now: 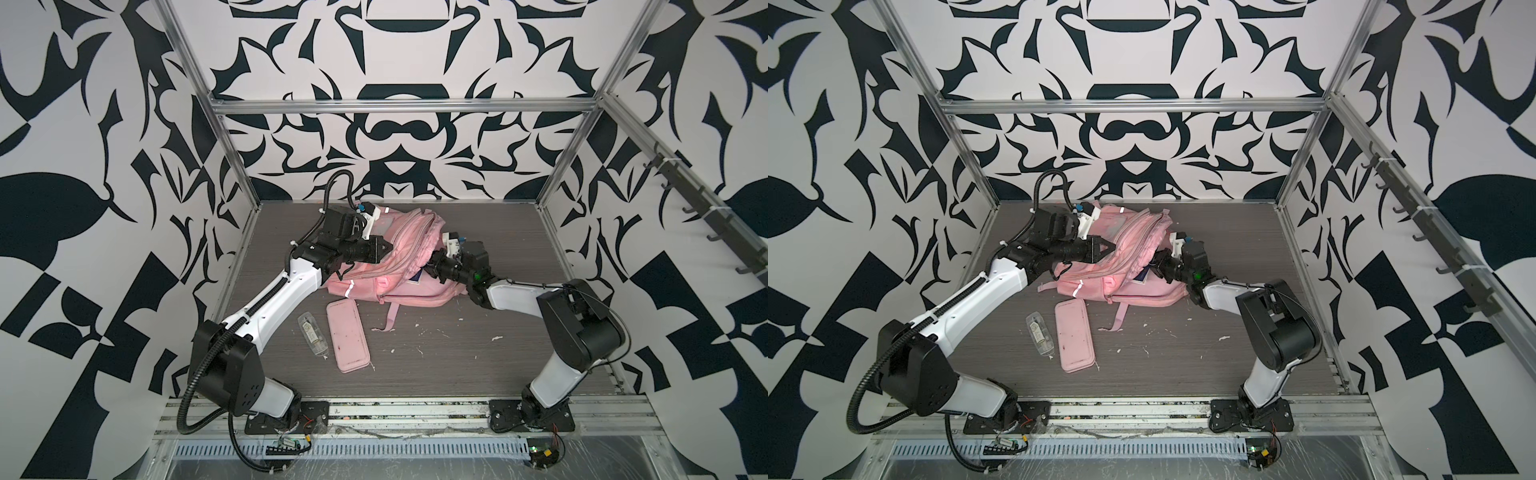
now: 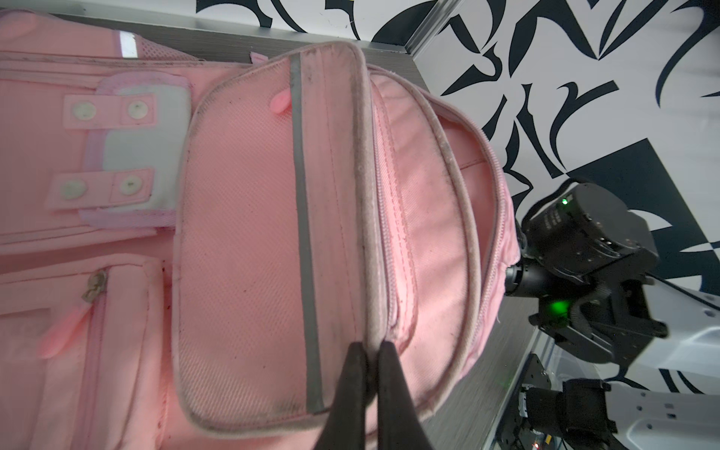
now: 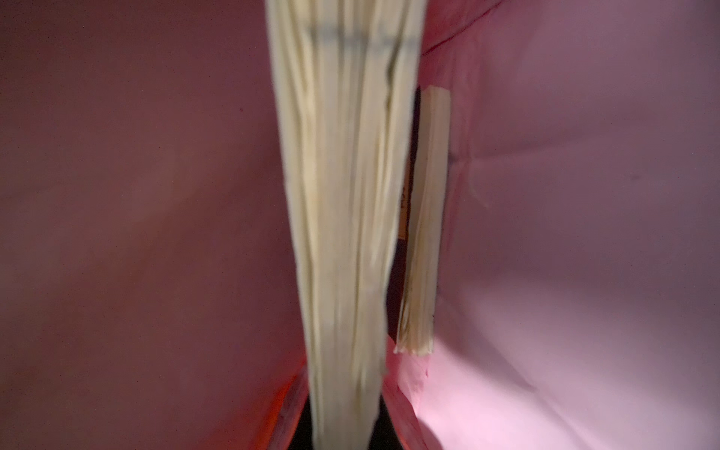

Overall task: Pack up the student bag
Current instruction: 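Hold the backpack open with the left gripper while the right lowers the book inside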

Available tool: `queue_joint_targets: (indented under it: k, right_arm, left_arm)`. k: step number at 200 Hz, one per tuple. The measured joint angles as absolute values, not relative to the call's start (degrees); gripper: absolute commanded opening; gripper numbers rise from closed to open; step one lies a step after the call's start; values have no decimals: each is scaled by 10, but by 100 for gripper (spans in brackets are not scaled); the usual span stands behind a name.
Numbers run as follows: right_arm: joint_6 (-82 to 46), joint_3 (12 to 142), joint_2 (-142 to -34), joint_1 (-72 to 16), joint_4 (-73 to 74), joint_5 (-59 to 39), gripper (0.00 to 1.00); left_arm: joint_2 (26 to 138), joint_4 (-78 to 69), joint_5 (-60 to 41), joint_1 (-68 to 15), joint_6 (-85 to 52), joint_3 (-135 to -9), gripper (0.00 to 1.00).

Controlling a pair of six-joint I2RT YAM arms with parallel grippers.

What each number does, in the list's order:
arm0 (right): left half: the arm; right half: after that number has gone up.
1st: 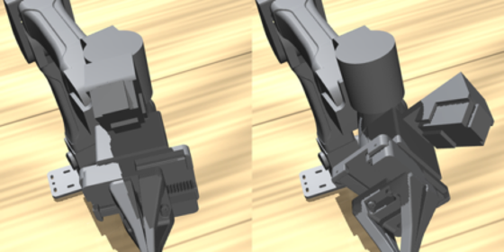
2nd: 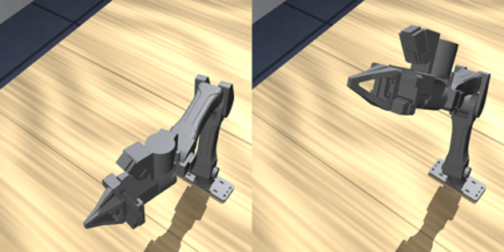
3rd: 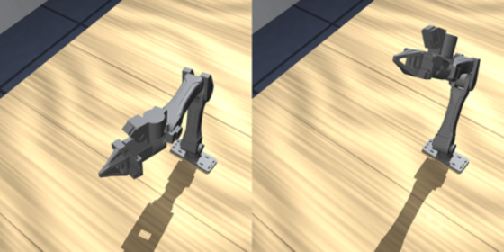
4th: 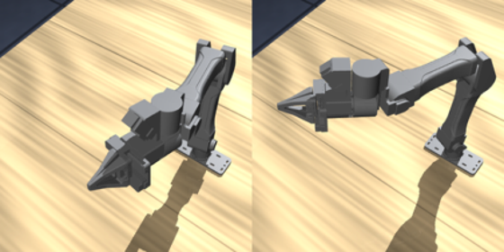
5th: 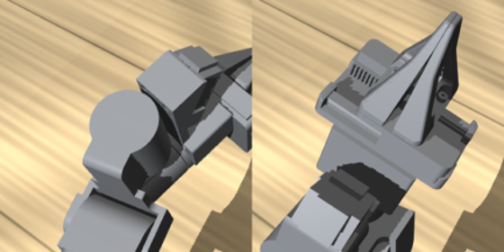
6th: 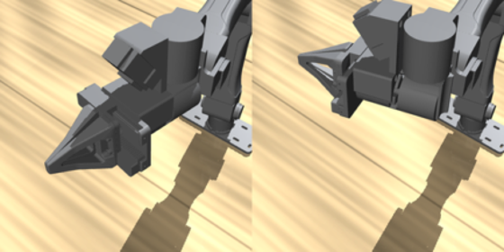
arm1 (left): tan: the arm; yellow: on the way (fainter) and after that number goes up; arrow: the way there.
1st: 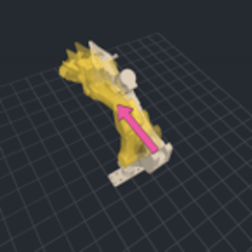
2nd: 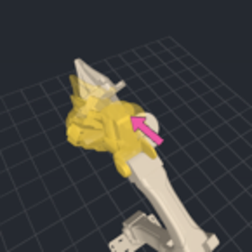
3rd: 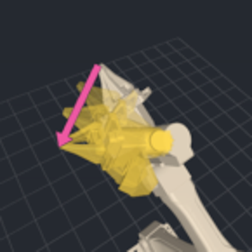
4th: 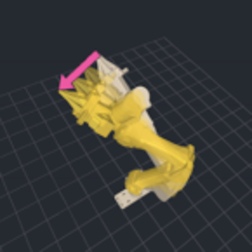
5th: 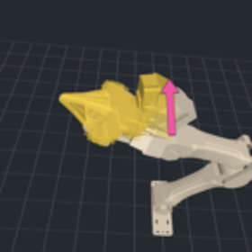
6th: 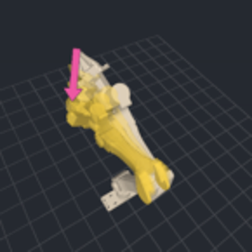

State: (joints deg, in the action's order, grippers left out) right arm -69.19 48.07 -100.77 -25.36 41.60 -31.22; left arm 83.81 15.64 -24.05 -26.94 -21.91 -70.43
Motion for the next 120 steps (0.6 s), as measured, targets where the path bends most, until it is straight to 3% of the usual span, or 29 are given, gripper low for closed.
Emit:
queue_joint_targets:
  k: [71,112,120]
  right_arm:
    - [-755,598,-1193,-286,526,-315,0]
    - [-748,660,-1226,-312,492,-317,0]
    - [-738,669,-1225,-315,472,-318,5]
  left_arm:
    - [838,135,-274,-259,-253,-694,0]
    - [836,124,-286,-253,-258,-683,0]
    - [835,122,-288,-251,-258,-680,0]
